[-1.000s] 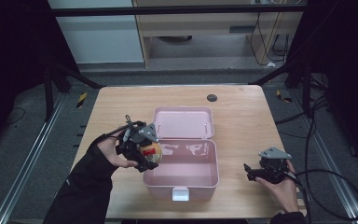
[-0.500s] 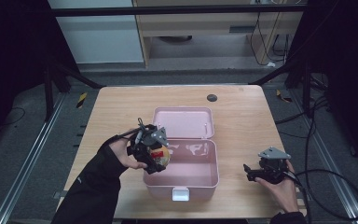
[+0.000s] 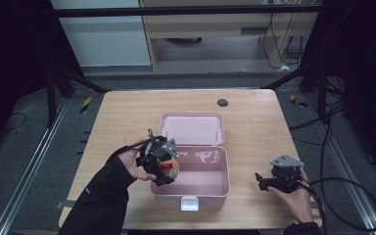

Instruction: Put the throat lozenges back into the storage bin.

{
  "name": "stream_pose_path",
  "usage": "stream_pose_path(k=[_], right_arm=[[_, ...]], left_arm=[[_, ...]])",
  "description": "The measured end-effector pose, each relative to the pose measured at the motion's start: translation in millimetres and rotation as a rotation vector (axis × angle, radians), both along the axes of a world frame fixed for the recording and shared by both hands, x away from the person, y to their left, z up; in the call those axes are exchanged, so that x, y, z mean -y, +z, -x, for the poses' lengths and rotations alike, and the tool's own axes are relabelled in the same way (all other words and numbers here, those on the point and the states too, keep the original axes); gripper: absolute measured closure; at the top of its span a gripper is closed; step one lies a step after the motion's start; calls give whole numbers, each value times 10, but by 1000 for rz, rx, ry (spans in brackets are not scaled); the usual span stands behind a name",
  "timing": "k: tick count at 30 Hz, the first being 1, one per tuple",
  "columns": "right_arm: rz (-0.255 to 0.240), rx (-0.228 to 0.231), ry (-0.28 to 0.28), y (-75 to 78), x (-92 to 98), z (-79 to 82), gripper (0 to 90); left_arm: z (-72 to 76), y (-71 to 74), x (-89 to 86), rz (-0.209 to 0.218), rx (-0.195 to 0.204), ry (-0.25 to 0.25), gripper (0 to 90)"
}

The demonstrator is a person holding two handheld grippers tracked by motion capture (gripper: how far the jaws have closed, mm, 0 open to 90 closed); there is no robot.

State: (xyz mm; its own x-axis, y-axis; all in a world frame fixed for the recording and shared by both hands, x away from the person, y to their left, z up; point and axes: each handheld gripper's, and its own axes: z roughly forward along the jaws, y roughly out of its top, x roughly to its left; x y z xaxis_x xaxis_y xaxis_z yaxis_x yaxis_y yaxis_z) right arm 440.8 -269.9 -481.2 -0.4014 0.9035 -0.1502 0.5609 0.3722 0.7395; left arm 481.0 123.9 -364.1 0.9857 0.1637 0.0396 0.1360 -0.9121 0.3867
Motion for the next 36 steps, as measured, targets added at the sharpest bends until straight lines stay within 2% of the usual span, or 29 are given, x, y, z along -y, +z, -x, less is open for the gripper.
stream_pose_path(k=[22,36], right_arm=[[3,-7,-1,-12,-14,1,17],[7,-19,6,-19,-18,0,14]], left_arm=[[-7,-247,30,-40,-14,-12,198],[4,-286,36,-52,-6,-29,195]])
